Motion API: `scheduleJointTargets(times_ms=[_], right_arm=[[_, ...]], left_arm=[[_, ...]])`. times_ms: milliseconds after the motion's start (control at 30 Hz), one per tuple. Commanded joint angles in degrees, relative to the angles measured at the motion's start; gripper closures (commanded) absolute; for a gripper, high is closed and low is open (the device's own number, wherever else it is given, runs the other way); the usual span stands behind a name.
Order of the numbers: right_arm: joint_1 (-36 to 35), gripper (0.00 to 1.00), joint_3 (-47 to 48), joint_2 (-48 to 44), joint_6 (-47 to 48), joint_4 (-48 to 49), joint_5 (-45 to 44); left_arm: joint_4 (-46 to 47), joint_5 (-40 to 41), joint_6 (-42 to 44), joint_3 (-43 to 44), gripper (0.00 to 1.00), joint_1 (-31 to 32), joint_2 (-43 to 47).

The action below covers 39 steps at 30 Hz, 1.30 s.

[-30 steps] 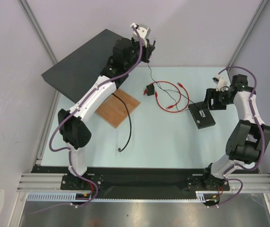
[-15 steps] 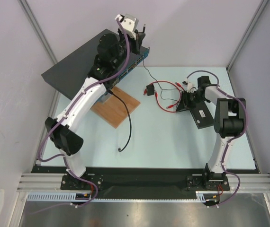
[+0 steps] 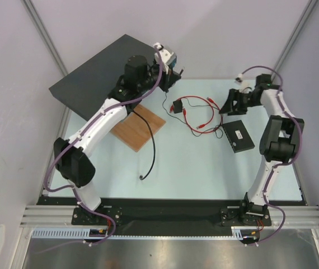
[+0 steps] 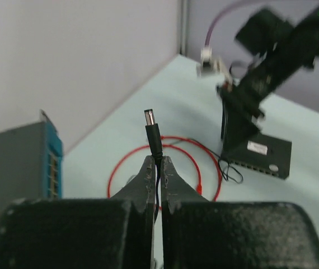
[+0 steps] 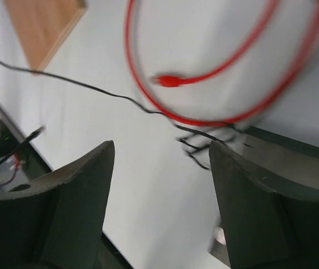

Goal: Insert the plug into the switch port

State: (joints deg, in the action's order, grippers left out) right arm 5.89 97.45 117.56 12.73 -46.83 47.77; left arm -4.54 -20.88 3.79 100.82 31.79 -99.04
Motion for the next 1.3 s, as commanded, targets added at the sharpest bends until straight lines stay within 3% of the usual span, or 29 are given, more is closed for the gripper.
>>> scheduleJointTargets(times_ms=[0, 267, 433, 633, 933, 1133, 1267], right_arm=[[4.2, 0.28, 4.9, -1.1, 6.9, -9.1, -5.9], [2.6, 0.43, 7.4, 5.0, 5.1, -1.3, -13.8], [1.5, 0.43, 7.4, 8.5, 5.5, 1.5, -18.1], [1.0, 0.43, 4.1, 9.2, 9.6, -1.5, -21.9], [0.9, 0.42, -12.6, 0.9, 13.1, -3.3, -17.9], [0.2, 0.39, -15.4, -2.8, 10.7, -5.7, -11.8], [3.2, 0.31, -12.1, -4.9, 7.1, -6.6, -10.2]], left_arm=[[-4.1, -7.0, 4.2, -0.6, 1.0, 0.7, -2.5], [-14.5, -11.7, 15.7, 1.8, 1.0, 3.7, -7.9], [-23.4, -14.3, 22.6, 4.6, 1.0, 5.6, -10.9], [-27.8, -14.5, 24.1, 6.5, 1.0, 7.6, -13.6], [-34.7, -18.0, 28.9, 10.6, 1.0, 11.3, -18.6], [-39.5, -21.7, 31.6, 12.8, 1.0, 15.3, -22.9], [-36.3, -20.0, 24.9, 12.6, 1.0, 17.8, -25.5]])
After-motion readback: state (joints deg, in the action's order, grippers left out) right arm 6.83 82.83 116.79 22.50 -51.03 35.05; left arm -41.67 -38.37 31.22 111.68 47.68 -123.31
